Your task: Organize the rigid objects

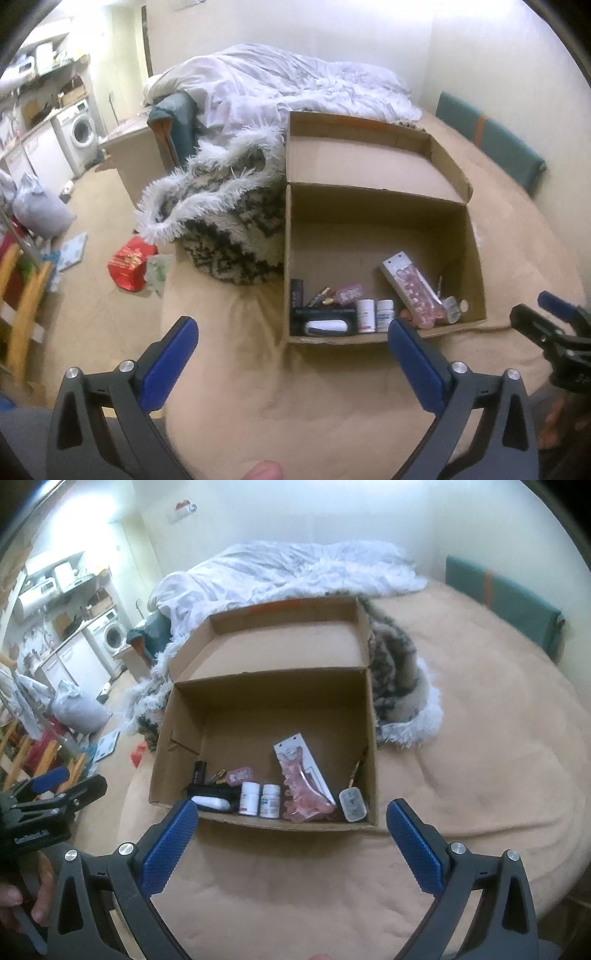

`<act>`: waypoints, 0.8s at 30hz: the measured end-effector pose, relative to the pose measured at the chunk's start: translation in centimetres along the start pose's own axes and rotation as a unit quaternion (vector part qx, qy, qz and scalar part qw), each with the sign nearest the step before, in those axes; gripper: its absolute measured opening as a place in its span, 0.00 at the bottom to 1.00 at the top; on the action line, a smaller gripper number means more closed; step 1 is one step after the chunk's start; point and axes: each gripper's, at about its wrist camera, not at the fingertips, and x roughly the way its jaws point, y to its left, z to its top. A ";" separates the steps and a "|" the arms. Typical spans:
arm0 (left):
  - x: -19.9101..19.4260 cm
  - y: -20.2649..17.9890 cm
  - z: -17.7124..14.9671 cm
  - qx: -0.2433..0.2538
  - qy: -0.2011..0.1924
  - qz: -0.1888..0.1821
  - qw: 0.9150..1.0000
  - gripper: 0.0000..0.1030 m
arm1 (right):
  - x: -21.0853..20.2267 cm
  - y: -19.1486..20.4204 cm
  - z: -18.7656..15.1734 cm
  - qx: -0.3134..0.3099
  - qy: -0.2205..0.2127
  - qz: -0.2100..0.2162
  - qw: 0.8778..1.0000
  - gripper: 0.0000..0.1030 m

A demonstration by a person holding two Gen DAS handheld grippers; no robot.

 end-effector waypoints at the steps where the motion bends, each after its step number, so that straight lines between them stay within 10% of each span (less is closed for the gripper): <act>1: 0.2 0.1 -0.3 -0.002 -0.002 -0.002 1.000 0.99 | 0.1 0.0 -0.3 0.002 -0.007 -0.003 1.000 1.00; 24: 1.2 -0.4 -1.4 0.004 -0.010 0.028 1.000 0.99 | 1.9 -0.3 -1.5 -0.006 -0.024 -0.019 0.999 1.00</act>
